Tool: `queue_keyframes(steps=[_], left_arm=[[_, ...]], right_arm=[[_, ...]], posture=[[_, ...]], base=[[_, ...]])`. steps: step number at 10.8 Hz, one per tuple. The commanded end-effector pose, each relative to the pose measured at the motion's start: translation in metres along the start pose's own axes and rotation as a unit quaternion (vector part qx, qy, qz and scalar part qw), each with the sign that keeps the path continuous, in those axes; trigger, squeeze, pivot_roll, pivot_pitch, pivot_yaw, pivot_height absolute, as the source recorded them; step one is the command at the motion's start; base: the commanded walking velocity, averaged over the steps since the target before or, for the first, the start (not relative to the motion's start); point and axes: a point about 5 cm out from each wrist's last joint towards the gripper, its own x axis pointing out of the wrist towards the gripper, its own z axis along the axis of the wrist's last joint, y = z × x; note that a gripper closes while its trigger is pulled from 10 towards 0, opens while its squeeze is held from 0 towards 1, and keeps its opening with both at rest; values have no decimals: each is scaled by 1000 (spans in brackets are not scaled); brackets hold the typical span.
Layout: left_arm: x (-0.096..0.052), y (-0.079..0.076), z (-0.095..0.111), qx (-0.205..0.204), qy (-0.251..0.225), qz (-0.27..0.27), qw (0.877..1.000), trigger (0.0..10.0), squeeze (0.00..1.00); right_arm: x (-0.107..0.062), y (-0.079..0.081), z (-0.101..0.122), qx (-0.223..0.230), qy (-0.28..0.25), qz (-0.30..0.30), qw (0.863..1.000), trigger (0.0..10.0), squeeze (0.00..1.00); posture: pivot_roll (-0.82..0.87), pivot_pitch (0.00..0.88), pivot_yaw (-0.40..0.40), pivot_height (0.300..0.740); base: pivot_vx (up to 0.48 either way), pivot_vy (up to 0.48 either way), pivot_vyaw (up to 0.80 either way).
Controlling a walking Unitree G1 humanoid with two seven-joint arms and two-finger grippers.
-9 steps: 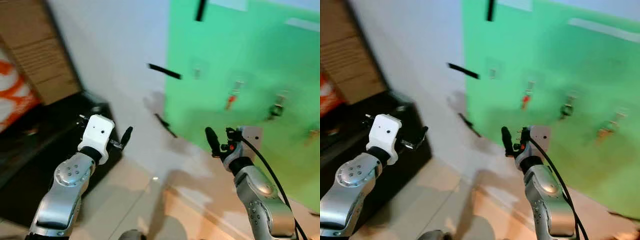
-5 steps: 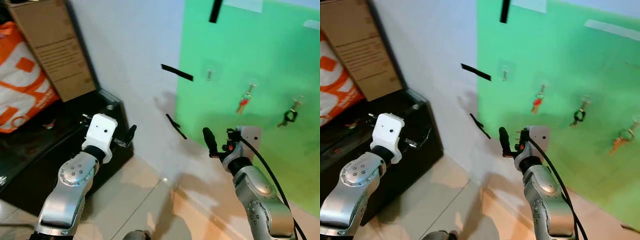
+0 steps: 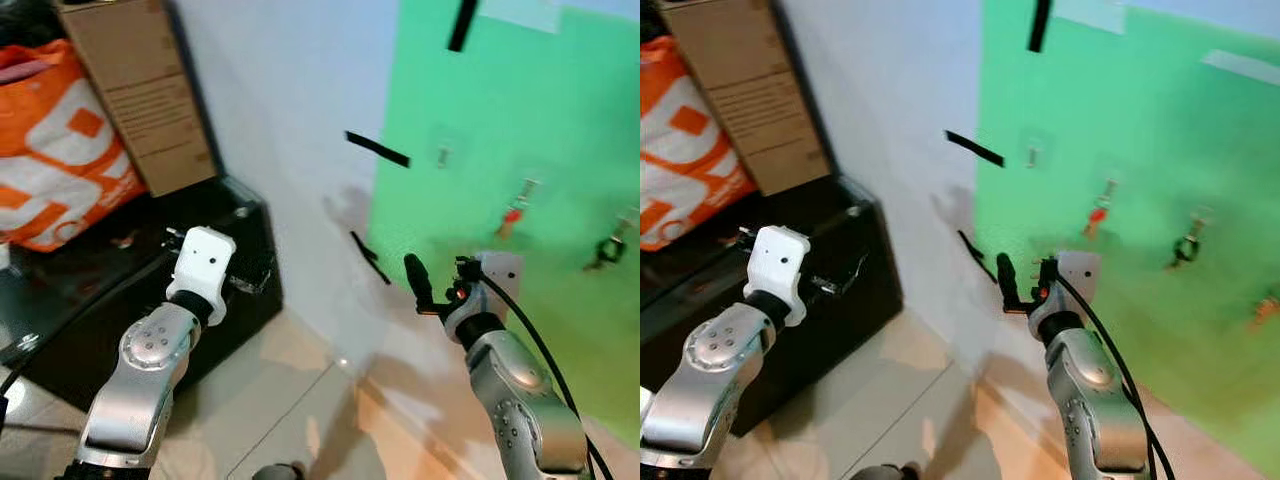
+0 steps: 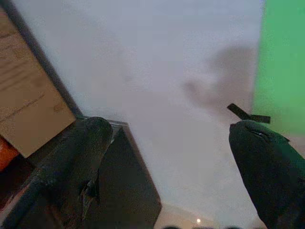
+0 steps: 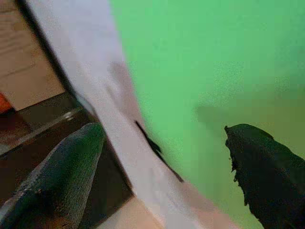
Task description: Hang keys on a hook
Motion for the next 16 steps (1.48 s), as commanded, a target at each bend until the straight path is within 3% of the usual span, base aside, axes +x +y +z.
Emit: queue_keyframes(steps=[1, 14, 16], left_arm=[[0, 4, 3, -1, -6, 7, 1000, 10000, 0], [-5, 11, 1, -6, -4, 27, 1000, 10000, 0], [-6, 10, 2, -4, -4, 27, 1000, 10000, 0]], right_arm=[[2, 3, 2, -3, -1, 9, 1000, 10000, 1000], [10, 11, 5, -8, -4, 32, 999, 10000, 1000], [10, 7, 6, -4, -13, 20, 1000, 10000, 1000]], posture=[[-18, 0, 54, 740], [23, 0, 15, 740], [27, 0, 8, 740]], base=[[255, 0, 794], [292, 0, 788], [296, 0, 0]])
